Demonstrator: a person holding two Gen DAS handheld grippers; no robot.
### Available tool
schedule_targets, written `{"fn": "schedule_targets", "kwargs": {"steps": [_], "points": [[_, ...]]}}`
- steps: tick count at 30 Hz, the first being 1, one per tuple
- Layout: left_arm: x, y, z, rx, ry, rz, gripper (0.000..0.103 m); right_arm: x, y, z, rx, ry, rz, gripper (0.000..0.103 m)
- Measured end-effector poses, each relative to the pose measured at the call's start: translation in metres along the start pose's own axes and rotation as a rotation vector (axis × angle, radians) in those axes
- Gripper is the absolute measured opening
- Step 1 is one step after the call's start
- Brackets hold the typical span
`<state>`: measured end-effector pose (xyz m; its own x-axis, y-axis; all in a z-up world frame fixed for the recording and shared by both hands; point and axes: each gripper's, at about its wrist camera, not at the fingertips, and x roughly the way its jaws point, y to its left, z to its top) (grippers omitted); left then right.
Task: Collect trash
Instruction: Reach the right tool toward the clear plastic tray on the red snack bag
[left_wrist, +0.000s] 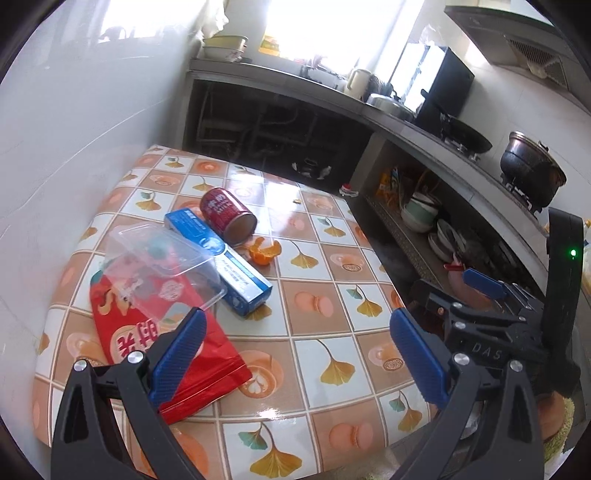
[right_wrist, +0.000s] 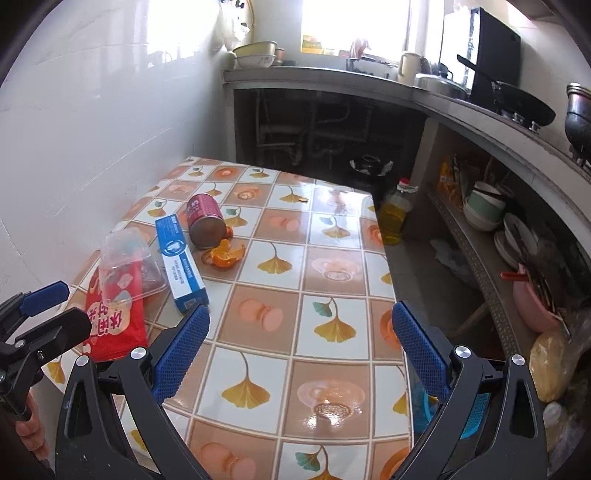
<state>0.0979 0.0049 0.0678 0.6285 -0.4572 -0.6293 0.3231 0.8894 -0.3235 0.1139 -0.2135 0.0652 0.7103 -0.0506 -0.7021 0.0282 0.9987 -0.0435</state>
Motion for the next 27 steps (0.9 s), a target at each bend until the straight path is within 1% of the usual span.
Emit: {"fn": "schedule_targets", "kwargs": {"steps": [3, 8, 10, 12, 13, 16, 17, 20, 24, 27], "points": [[-0.005, 0.009, 0.000, -0.007, -0.011, 0.001, 0.097, 0.002, 0.006, 0.006, -0.011, -0.011, 0.000, 0.095], [-0.013, 0.021, 0.005, 0.037, -0.048, 0.018, 0.097, 0.007, 0.010, 0.020, -0.010, -0.018, 0.008, 0.095], [-0.014, 0.024, 0.006, 0.062, -0.064, 0.017, 0.097, 0.005, 0.006, 0.026, -0.015, -0.038, 0.002, 0.095], [-0.014, 0.027, 0.007, 0.087, -0.082, 0.025, 0.097, 0.003, -0.005, 0.033, -0.013, -0.063, -0.018, 0.095], [-0.014, 0.028, 0.007, 0.097, -0.088, 0.032, 0.097, 0.004, -0.013, 0.036, -0.005, -0.071, -0.012, 0.095], [-0.016, 0.032, 0.003, 0.129, -0.095, 0.047, 0.097, 0.010, -0.032, 0.038, 0.042, -0.062, 0.033, 0.095], [-0.017, 0.034, 0.001, 0.136, -0.096, 0.049, 0.097, 0.013, -0.039, 0.037, 0.068, -0.057, 0.062, 0.095], [-0.015, 0.041, -0.004, 0.149, -0.092, 0.067, 0.097, 0.023, -0.046, 0.032, 0.116, -0.029, 0.110, 0.095], [-0.008, 0.051, -0.012, 0.154, -0.075, 0.081, 0.097, 0.038, -0.039, 0.024, 0.152, 0.039, 0.203, 0.095], [-0.005, 0.060, -0.016, 0.143, -0.076, 0.091, 0.097, 0.049, -0.024, 0.020, 0.140, 0.090, 0.272, 0.095]]}}
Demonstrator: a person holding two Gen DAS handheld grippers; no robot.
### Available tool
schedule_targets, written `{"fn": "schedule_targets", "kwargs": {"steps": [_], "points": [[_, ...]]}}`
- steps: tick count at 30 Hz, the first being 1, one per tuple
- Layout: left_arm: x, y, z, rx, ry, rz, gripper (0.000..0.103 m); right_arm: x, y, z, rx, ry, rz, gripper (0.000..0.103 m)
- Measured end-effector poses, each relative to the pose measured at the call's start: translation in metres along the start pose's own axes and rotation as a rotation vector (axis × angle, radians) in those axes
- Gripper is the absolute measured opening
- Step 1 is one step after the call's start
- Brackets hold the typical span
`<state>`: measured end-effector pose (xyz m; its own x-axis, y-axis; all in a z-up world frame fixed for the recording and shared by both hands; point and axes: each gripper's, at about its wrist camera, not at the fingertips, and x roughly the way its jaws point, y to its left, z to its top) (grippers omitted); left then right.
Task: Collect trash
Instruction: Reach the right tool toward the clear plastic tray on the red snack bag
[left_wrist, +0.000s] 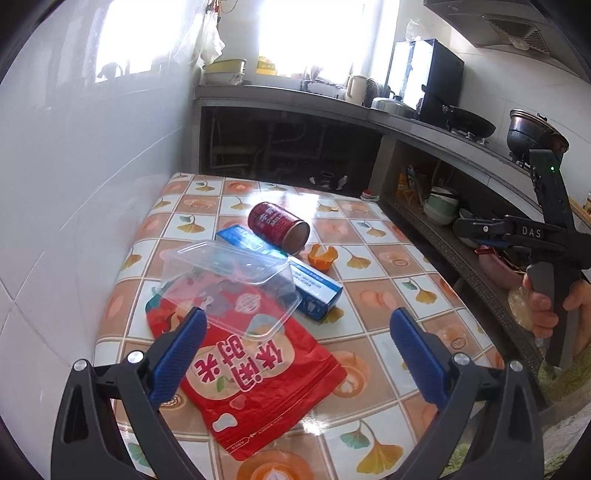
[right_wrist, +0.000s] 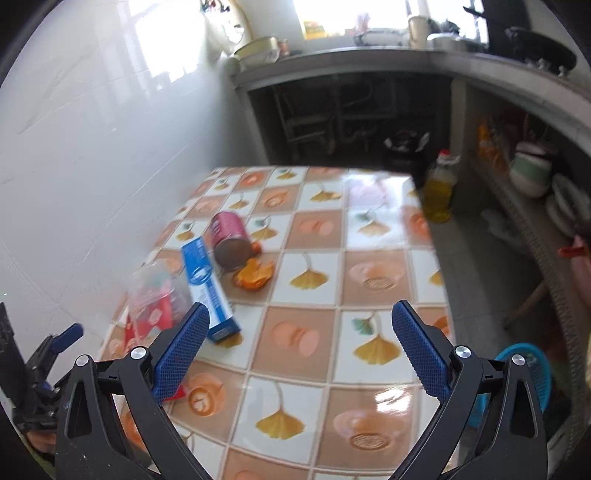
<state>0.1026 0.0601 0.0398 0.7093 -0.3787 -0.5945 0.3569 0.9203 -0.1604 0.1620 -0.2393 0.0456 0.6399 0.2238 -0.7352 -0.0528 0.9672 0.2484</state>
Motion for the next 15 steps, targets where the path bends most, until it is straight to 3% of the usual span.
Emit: {"fn": "schedule_targets", "kwargs": {"steps": [4, 11, 15], "points": [[0.003, 0.011, -0.004, -0.022, -0.006, 0.015, 0.097, 0.017, 0.018, -0.005, -0.037, 0.060, 0.063, 0.092], [0.021, 0.047, 0.022, -0.216, 0.038, -0.051, 0.097, 0.034, 0.038, 0.002, -0.036, 0.102, 0.152, 0.081], [0.033, 0.063, 0.031, -0.314, 0.053, -0.060, 0.097, 0.048, 0.054, 0.019, -0.030, 0.122, 0.326, 0.074]]}}
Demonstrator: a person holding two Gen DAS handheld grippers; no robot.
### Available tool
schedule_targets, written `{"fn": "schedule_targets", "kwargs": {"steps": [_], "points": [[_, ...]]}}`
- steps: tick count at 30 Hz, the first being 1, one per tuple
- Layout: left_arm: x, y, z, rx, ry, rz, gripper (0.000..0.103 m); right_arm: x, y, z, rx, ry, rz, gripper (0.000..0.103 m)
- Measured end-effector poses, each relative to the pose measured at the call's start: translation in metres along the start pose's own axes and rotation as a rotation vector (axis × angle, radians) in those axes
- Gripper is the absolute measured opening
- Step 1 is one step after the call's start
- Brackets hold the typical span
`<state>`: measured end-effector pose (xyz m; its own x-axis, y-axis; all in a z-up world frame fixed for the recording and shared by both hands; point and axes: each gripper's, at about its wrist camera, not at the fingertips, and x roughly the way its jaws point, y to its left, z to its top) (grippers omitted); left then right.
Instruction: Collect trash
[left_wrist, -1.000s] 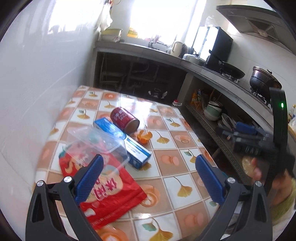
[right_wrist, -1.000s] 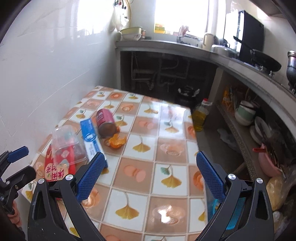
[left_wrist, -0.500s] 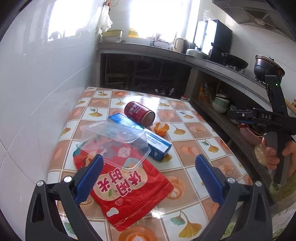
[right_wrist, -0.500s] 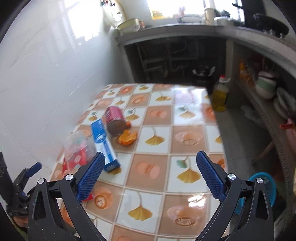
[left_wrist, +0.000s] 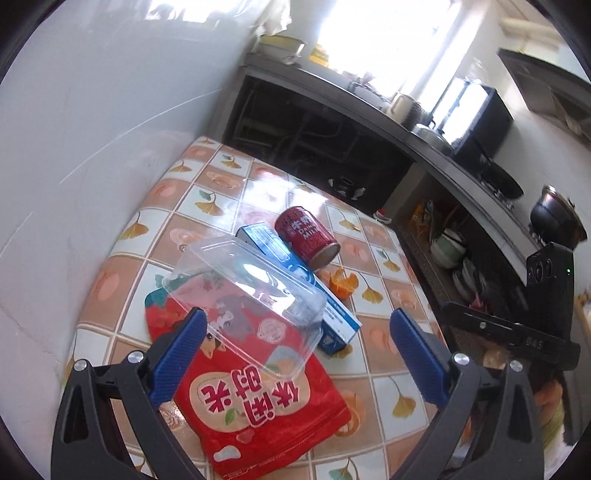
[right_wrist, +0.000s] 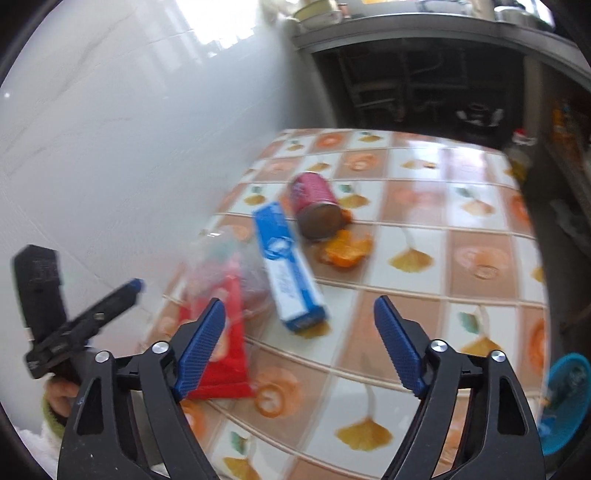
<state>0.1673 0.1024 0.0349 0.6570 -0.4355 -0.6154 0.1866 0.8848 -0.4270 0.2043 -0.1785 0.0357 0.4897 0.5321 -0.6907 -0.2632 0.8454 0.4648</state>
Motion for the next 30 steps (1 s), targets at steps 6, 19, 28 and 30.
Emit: {"fn": "schedule_targets", "kwargs": {"steps": [6, 19, 28, 30], "points": [[0.007, 0.013, -0.012, -0.078, 0.005, -0.053, 0.086, 0.065, 0.008, 0.046, 0.104, 0.126, 0.249, 0.063], [0.034, 0.042, -0.023, -0.208, 0.062, -0.181, 0.084, 0.153, 0.014, 0.053, 0.207, 0.389, 0.395, 0.062], [0.028, 0.048, -0.020, -0.243, 0.055, -0.199, 0.086, 0.118, 0.023, 0.042, 0.223, 0.395, 0.519, 0.065], [0.020, 0.045, -0.021, -0.225, 0.060, -0.206, 0.086, 0.110, 0.026, 0.037, 0.235, 0.400, 0.540, 0.065]]}}
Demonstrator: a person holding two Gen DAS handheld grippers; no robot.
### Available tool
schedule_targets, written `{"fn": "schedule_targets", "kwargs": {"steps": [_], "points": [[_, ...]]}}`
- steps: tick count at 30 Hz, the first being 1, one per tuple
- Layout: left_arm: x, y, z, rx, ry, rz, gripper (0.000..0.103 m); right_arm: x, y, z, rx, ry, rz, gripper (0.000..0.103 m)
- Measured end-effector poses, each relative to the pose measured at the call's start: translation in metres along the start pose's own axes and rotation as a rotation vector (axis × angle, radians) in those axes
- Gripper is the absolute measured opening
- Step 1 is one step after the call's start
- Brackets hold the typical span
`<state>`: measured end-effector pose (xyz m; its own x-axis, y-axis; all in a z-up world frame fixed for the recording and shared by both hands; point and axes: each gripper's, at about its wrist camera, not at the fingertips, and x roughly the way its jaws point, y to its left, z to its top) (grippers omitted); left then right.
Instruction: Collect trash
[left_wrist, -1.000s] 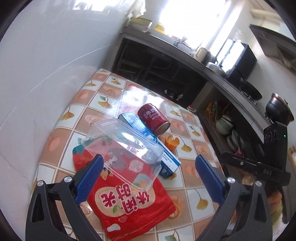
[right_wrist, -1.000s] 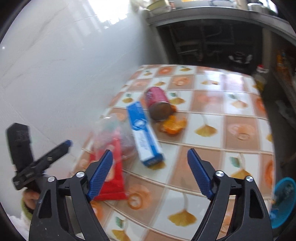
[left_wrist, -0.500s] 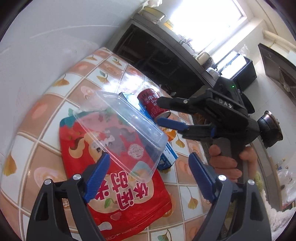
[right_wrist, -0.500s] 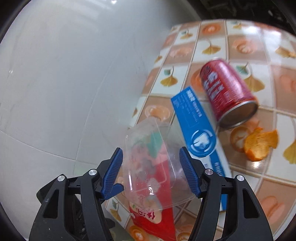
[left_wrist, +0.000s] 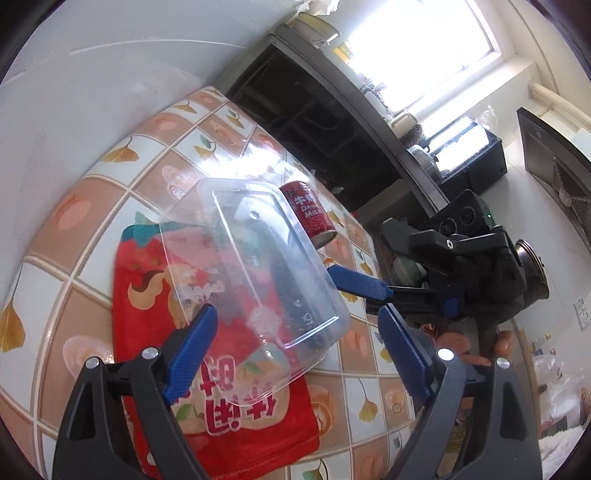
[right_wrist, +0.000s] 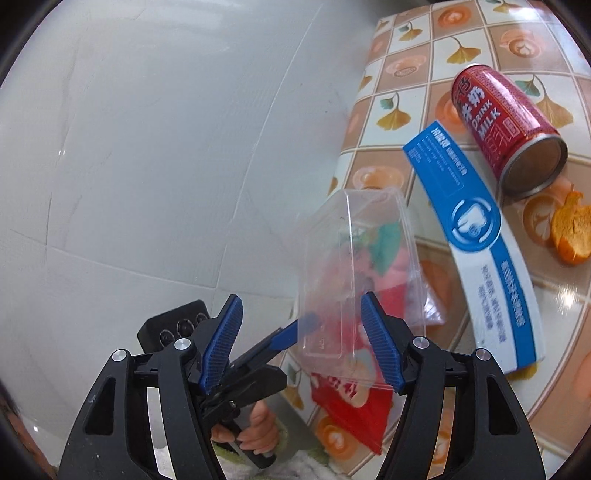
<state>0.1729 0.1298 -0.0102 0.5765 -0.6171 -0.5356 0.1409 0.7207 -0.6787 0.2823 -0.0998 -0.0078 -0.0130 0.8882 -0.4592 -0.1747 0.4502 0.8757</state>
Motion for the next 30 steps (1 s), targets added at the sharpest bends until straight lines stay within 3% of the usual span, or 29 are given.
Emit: {"fn": "schedule_targets", "kwargs": {"steps": [7, 10, 14, 22, 26, 30], "points": [[-0.037, -0.009, -0.019, 0.049, 0.082, -0.055, 0.087, 0.004, 0.007, -0.053, 0.052, 0.073, 0.168, 0.065], [-0.046, -0.012, -0.026, 0.078, 0.089, 0.009, 0.092, 0.004, -0.004, -0.070, 0.091, 0.067, 0.187, 0.065], [-0.045, -0.019, -0.023, 0.103, 0.086, 0.095, 0.094, -0.021, -0.020, -0.075, 0.141, -0.019, 0.241, 0.065], [-0.018, -0.055, -0.006, 0.130, 0.028, 0.285, 0.097, -0.083, -0.033, -0.093, 0.125, -0.199, 0.186, 0.069], [0.001, -0.080, -0.025, 0.234, 0.041, 0.342, 0.097, -0.099, -0.040, -0.109, 0.128, -0.241, 0.103, 0.069], [0.007, -0.092, -0.048, 0.354, 0.002, 0.483, 0.097, -0.112, -0.051, -0.123, 0.140, -0.270, 0.091, 0.069]]}}
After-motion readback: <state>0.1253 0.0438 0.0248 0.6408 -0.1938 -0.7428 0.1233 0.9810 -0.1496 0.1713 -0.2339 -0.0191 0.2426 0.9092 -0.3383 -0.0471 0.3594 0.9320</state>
